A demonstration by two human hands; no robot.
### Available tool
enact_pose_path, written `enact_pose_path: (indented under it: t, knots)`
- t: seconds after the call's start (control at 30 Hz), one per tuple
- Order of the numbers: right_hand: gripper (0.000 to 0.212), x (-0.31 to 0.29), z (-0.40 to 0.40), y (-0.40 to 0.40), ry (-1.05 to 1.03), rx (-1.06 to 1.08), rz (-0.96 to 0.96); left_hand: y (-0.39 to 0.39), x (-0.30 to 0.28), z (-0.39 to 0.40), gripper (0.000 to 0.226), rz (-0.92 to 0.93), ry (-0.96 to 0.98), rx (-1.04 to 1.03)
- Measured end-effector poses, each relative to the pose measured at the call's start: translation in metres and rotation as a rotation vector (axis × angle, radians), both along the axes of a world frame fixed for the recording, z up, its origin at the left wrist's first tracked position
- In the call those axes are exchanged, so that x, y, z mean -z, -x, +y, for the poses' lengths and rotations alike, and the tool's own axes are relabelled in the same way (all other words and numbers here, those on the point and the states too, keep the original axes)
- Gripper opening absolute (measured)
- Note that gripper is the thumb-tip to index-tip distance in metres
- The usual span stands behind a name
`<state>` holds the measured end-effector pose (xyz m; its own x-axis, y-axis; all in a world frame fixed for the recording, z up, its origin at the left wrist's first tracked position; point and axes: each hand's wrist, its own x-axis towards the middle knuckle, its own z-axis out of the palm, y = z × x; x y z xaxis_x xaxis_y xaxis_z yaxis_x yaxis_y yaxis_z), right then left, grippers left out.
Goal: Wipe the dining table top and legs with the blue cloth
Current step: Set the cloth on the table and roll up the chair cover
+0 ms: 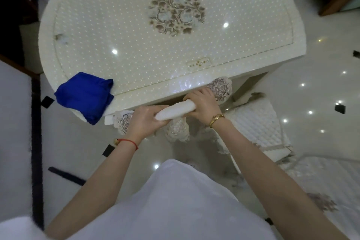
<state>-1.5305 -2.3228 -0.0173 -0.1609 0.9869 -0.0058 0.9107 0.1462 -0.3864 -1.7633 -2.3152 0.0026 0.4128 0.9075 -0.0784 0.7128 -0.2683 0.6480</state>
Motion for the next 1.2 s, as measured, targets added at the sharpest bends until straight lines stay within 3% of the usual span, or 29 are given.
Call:
enact_pose_path:
  t: [0.2,0.4,0.53,0.6,0.7,0.8,1.0,1.2]
  knots:
    - [0.067,0.001,-0.06,0.021,-0.084,0.255,0.116,0.003,0.002,-0.01,0.045,0.033,-0.001,0.082]
    - [0.046,0.003,-0.188,0.027,-0.068,0.711,0.21,0.0,-0.002,-0.056,0.042,-0.04,-0.291,0.192]
    - [0.041,0.022,-0.306,0.035,0.059,1.041,0.312,-0.018,0.004,-0.107,0.029,-0.158,-0.402,0.407]
    - [0.042,0.027,-0.363,0.048,0.134,1.214,0.382,-0.028,0.014,-0.132,0.026,-0.12,-0.231,0.558]
    - [0.044,0.033,-0.444,0.075,0.275,1.406,0.423,-0.045,0.037,-0.167,0.025,0.109,0.251,0.717]
    - [0.046,0.043,-0.517,0.105,0.339,1.613,0.56,-0.06,0.059,-0.203,0.026,0.361,0.456,0.857]
    - [0.045,0.053,-0.633,0.145,0.326,1.915,0.692,-0.104,0.078,-0.284,0.028,0.606,0.449,1.007]
    - [0.043,0.055,-0.692,0.09,0.246,1.911,0.63,-0.183,0.059,-0.368,0.03,0.441,0.361,0.917]
